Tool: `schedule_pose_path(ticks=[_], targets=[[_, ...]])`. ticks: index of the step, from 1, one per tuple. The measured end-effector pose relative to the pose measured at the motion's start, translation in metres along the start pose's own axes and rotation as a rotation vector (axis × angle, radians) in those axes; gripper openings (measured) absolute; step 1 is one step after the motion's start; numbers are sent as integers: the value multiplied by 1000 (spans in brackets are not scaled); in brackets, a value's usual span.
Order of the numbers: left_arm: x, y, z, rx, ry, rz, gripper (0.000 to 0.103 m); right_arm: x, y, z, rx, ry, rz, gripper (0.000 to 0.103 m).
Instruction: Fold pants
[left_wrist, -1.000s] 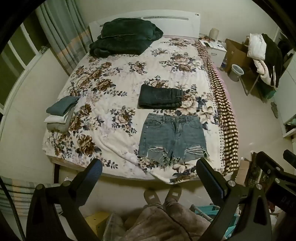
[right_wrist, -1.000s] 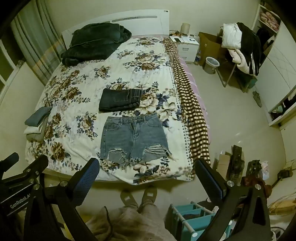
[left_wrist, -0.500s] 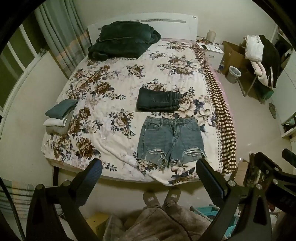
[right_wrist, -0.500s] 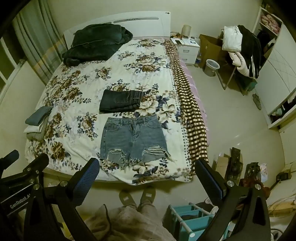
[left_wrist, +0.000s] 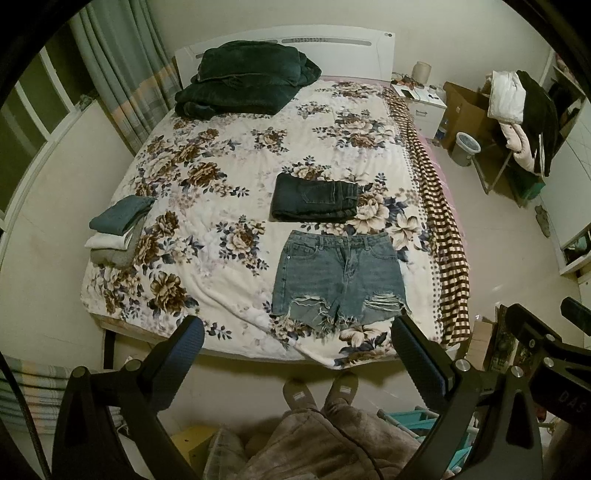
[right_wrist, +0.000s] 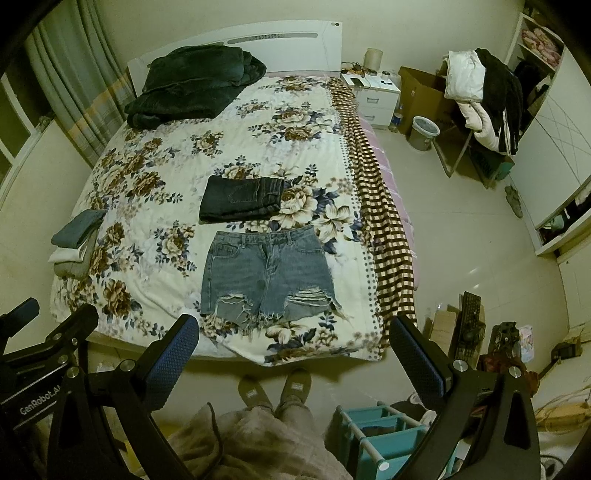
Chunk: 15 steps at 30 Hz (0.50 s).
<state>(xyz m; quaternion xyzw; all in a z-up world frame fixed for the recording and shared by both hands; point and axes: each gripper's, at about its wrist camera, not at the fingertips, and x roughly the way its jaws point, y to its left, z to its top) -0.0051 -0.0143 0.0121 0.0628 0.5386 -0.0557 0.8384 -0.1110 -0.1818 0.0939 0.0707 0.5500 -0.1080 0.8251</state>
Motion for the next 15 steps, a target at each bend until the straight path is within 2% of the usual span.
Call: schedule_pose_path(ticks=[15], targets=[[-1, 3, -1, -1, 2, 0, 103, 0, 6, -6, 11, 14, 6, 103]])
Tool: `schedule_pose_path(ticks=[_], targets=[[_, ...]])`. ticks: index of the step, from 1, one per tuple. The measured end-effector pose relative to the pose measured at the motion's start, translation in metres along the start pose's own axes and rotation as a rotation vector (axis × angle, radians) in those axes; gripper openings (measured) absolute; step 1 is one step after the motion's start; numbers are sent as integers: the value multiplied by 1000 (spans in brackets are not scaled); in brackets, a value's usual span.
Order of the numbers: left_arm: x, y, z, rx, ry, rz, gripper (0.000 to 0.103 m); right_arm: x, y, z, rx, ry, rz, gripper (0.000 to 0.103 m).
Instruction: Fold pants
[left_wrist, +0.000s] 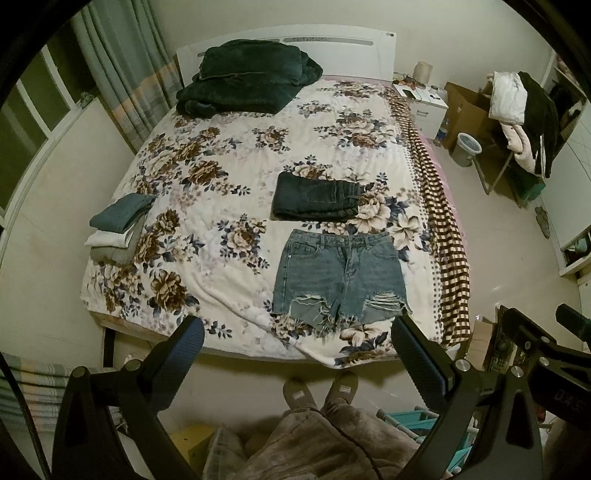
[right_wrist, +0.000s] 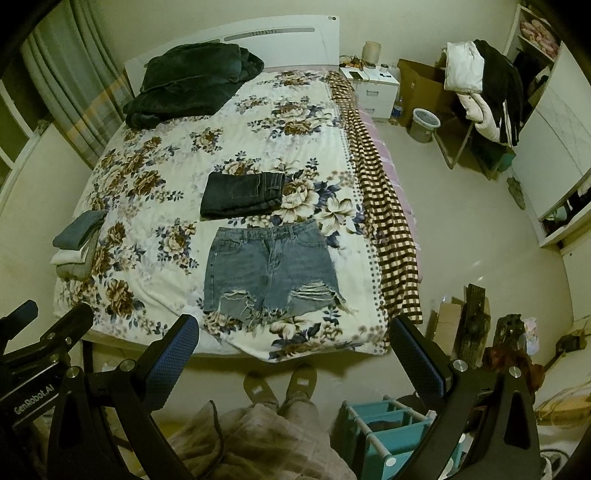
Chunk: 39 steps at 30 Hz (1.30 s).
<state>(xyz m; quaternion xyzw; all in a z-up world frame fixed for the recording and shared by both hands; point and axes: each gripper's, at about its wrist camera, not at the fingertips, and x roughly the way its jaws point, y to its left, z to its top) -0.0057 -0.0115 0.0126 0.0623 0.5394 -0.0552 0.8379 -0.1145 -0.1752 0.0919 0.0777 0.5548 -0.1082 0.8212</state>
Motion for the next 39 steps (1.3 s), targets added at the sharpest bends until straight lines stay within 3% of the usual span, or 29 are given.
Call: schedule_pose_path(ticks=[39], targets=[[-1, 10, 1, 4, 4, -8, 103, 13, 14, -12, 8, 14, 2, 103]])
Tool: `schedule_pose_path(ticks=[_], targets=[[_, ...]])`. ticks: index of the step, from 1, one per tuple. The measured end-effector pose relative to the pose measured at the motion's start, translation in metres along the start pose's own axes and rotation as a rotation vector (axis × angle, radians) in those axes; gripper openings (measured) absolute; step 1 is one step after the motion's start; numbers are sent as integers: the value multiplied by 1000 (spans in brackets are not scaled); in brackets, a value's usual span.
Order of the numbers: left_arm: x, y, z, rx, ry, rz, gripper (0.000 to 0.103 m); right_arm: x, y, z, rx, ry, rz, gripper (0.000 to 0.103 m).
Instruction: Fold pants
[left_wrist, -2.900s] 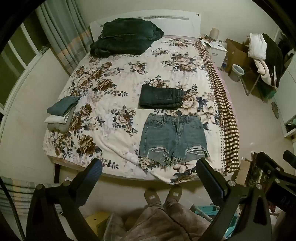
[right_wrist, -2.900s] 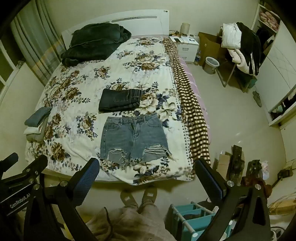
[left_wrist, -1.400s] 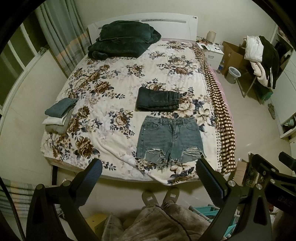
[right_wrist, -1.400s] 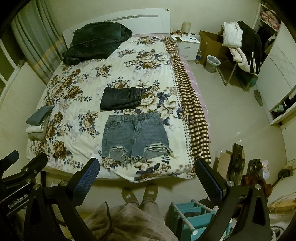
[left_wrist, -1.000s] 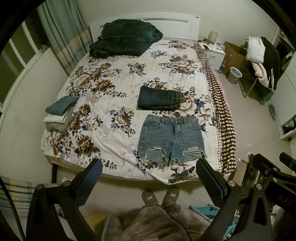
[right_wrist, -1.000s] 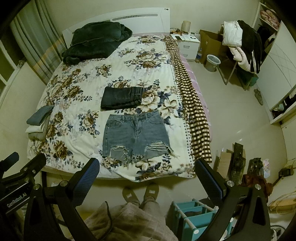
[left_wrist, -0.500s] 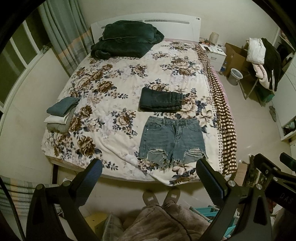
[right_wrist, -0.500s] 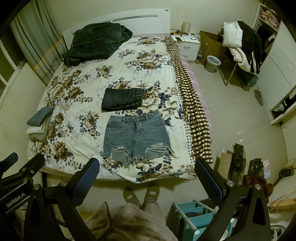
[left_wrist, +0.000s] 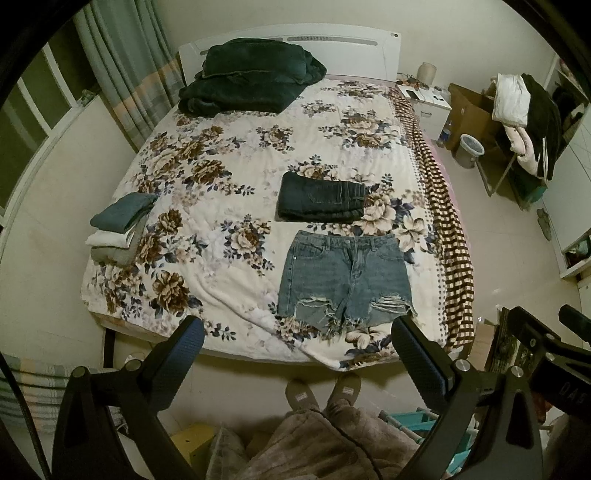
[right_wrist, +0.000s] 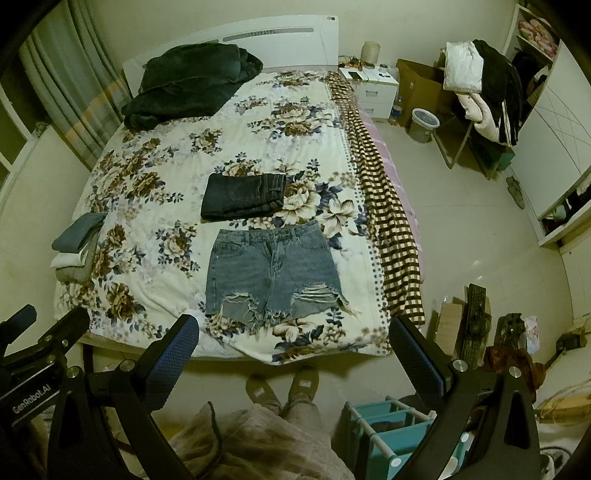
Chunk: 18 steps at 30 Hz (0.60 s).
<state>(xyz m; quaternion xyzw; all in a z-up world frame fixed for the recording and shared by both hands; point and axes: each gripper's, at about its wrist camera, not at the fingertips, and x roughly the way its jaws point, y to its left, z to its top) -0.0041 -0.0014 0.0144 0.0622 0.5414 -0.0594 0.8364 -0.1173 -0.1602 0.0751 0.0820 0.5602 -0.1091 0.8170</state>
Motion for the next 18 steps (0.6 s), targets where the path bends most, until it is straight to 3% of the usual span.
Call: schedule_pose_path(ticks=[3, 9, 18], targets=[[4, 0, 2, 10, 1, -1, 103, 8, 4, 4, 7, 15, -8, 103], [53, 4, 20, 37, 14, -22, 103, 41, 3, 28, 36, 44, -21, 103], [133, -10, 52, 60, 31, -8, 103, 140, -8, 72, 58, 110, 6, 103]])
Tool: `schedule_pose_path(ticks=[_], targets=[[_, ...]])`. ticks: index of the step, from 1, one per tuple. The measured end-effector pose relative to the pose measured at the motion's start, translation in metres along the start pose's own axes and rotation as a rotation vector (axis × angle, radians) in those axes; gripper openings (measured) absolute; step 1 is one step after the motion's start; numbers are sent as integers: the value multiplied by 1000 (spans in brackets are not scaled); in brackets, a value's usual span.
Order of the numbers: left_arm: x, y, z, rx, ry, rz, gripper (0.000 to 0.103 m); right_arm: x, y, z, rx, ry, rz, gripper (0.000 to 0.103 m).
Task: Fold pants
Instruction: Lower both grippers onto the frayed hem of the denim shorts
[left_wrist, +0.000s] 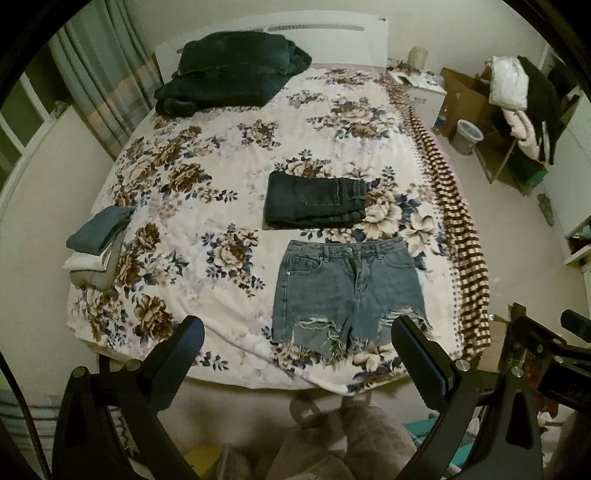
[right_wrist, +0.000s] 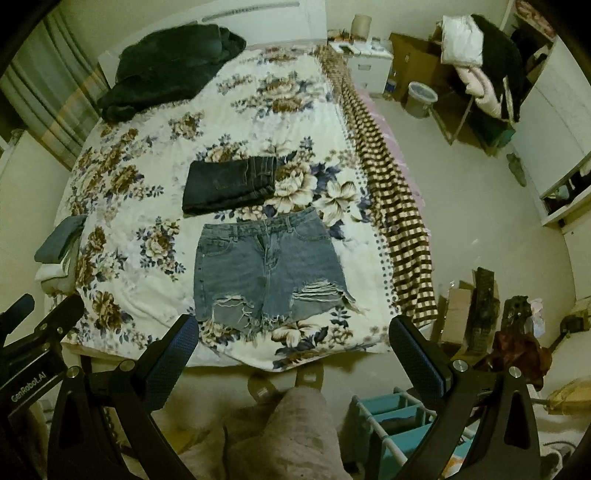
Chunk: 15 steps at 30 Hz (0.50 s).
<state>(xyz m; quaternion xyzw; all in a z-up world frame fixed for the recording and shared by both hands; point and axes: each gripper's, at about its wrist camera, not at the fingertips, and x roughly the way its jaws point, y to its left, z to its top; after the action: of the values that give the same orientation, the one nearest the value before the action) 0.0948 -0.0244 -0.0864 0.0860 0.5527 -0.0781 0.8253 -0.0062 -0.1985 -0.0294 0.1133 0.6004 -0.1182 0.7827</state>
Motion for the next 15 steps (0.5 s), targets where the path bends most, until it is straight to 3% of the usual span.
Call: schedule_pose_path(ticks=[8, 15], targets=[[99, -42, 24, -48, 59, 82, 103, 136, -45, 75, -64, 108, 70, 103], [221, -114, 25, -108, 165, 169, 103, 284, -104, 145, -150, 210, 193, 101]])
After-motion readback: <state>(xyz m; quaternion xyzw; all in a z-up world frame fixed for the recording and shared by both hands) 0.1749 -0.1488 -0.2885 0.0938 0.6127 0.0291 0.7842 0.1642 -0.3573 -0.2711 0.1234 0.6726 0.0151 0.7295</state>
